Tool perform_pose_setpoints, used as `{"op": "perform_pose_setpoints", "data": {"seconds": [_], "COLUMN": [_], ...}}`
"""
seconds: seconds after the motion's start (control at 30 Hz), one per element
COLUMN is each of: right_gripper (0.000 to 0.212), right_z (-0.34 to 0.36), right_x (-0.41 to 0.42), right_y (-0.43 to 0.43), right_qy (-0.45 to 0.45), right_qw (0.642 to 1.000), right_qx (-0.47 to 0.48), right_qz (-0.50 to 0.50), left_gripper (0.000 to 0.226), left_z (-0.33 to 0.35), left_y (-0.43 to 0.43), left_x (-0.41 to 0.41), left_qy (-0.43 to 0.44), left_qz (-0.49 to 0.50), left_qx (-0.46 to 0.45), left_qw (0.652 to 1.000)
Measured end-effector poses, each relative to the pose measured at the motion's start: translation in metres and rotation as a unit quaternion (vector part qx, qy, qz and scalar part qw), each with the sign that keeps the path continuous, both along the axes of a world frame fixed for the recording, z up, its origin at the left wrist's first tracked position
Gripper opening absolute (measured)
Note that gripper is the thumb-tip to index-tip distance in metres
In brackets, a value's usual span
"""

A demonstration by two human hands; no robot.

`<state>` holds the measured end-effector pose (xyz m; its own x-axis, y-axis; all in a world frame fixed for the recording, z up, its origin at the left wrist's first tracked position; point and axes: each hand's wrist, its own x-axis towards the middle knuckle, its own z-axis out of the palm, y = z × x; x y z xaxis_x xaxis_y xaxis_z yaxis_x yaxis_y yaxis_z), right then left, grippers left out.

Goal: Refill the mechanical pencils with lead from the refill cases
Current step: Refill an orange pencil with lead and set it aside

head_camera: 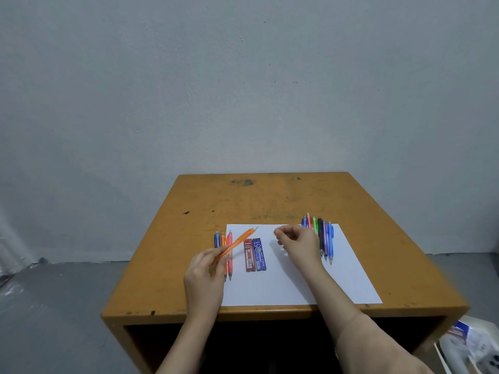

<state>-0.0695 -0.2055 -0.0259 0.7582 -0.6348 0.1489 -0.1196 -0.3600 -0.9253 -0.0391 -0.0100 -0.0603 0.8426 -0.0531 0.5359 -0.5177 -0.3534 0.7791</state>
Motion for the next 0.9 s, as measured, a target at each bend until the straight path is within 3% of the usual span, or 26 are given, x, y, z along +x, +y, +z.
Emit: {"op": "perform_pose_setpoints", "data": {"seconds": [0.47,0.9], "right_gripper": [0.012,0.015], "right_z": [-0.019,-0.021], "right_x": [0.031,0.033], "right_y": [0.005,0.003], "right_qy": [0.112,0.119], "right_qw": [0.974,0.969], "right_qx": [-0.190,-0.209], "right_qz": [0.049,0.060], "left_gripper": [0.023,0.022], "left_z": [0.000,0.001], "left_y": [0.002,0.001], "left_x": [0.000,0.000], "left_qy": [0.069,0.069], "left_qz": [0.018,0.005], "left_qx": [-0.012,-0.010], "left_qw": [0.997,0.998]}}
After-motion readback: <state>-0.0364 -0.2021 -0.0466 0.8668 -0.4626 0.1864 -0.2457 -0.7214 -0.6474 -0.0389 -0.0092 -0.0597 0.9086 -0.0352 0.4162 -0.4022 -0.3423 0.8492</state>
